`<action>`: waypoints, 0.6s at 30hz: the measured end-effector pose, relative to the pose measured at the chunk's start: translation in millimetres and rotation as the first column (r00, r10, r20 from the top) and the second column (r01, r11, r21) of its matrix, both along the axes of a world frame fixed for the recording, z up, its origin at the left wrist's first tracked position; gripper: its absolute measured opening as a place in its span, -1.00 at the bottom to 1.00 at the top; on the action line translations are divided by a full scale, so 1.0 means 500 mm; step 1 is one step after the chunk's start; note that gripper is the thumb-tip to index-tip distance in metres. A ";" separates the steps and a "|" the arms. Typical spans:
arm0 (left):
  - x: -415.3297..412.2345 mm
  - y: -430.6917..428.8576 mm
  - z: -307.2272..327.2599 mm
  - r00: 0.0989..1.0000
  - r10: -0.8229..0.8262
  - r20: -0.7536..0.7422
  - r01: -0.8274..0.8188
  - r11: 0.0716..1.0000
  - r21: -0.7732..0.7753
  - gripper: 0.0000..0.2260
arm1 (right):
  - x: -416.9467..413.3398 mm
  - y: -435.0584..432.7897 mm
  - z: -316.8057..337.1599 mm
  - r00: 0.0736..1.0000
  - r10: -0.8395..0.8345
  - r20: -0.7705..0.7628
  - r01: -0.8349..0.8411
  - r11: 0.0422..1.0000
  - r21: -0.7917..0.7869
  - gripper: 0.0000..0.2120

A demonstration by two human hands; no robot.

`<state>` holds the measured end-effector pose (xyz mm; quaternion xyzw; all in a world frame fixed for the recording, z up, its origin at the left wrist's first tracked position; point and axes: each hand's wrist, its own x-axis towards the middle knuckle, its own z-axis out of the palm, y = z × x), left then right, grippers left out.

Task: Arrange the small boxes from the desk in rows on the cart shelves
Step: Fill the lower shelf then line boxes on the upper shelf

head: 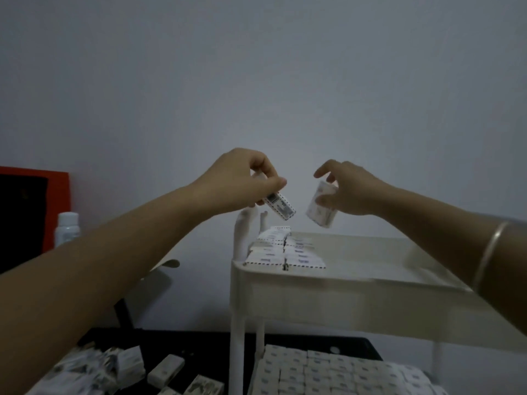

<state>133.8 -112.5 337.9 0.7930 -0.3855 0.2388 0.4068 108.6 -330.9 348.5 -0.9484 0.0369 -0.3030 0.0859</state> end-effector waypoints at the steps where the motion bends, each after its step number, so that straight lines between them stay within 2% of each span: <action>1: 0.012 -0.008 0.006 1.000 0.019 0.007 -0.019 0.999 0.031 -0.92 | 0.013 -0.005 0.004 1.000 -0.012 -0.016 0.012 1.000 0.001 -0.49; 3: 0.034 -0.022 0.018 0.999 0.043 0.007 -0.043 0.997 0.069 -0.84 | 0.030 -0.010 0.010 1.000 -0.028 0.009 0.027 0.999 0.035 -0.47; 8: 0.081 -0.045 0.030 0.998 0.066 0.008 -0.066 0.994 0.090 -0.66 | 0.070 -0.026 -0.022 1.000 -0.013 -0.018 0.013 0.999 0.031 -0.64; 13: 0.126 -0.073 0.037 0.980 0.169 0.100 -0.183 0.971 0.155 -0.65 | 0.107 -0.039 -0.070 0.990 0.099 -0.099 -0.072 0.966 0.248 -0.65; 18: 0.135 -0.121 0.060 0.961 0.188 0.203 -0.246 0.918 0.311 -0.71 | 0.116 -0.028 -0.092 0.942 0.242 -0.232 -0.107 0.872 0.477 -0.64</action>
